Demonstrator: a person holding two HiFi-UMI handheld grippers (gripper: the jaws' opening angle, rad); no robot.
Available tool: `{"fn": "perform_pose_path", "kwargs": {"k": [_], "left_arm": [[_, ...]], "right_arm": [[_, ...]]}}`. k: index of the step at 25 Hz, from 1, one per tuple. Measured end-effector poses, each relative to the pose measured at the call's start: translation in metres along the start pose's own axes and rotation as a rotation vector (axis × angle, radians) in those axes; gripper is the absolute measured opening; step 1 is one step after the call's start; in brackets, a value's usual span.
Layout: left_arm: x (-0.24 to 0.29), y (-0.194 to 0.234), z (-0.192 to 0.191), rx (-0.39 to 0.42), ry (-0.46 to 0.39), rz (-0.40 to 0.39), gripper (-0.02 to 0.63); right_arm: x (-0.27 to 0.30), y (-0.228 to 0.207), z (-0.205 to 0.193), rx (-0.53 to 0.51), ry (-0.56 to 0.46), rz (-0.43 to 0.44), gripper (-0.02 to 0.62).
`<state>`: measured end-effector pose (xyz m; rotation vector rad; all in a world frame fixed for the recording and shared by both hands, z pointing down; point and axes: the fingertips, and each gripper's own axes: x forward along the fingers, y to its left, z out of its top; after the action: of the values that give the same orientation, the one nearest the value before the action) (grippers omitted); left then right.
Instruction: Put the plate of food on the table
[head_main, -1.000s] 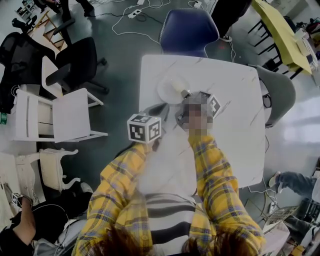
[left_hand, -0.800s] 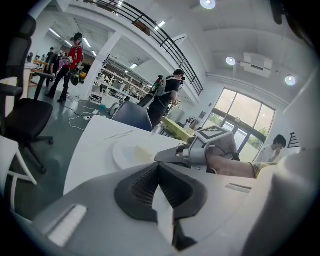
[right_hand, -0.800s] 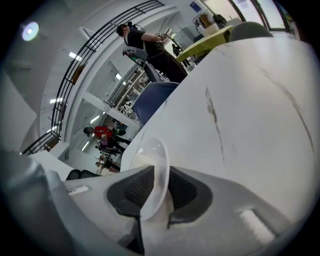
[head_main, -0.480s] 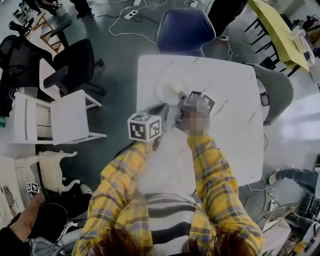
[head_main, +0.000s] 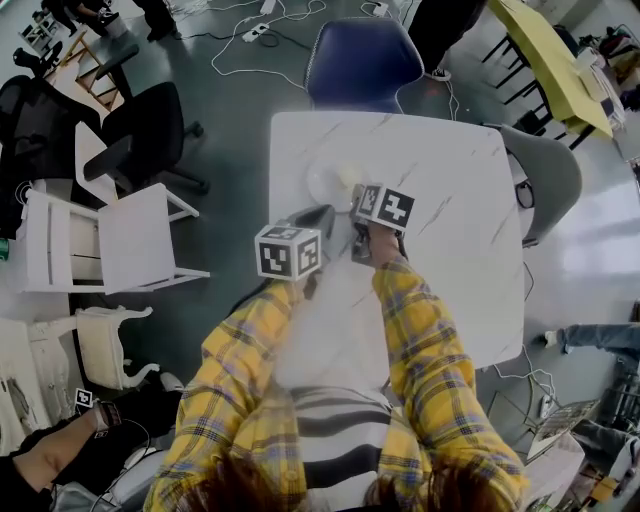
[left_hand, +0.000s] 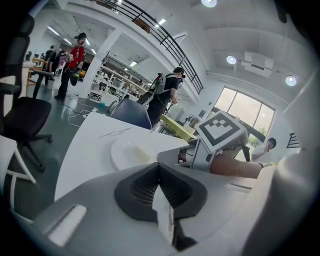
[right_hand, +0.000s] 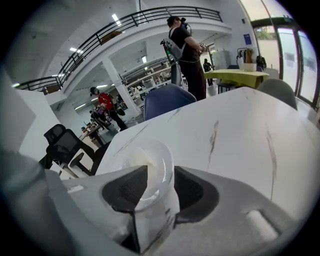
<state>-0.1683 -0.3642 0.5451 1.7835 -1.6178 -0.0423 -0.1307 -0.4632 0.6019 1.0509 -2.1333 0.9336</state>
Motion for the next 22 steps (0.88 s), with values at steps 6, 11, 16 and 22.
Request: {"fn": "perform_pose_path", "kwargs": {"k": [6,11,16,22], "left_arm": [[0.000,0.004,-0.002,-0.010,0.003,0.015,-0.012],[-0.004,0.000,0.000,-0.009,-0.008,0.015,-0.012],[-0.009,-0.012,0.002,0.005,-0.025,0.007,-0.011],[-0.021,-0.024,0.004,0.011,-0.055,0.008,-0.011]], "right_arm": [[-0.011,0.005,-0.003,-0.016,0.010,0.022,0.158],[-0.022,0.000,-0.010,-0.026,0.004,0.026,0.142],[-0.040,-0.001,-0.008,-0.032,-0.033,0.055,0.063],[-0.072,0.015,-0.002,-0.032,-0.105,0.158,0.002]]}}
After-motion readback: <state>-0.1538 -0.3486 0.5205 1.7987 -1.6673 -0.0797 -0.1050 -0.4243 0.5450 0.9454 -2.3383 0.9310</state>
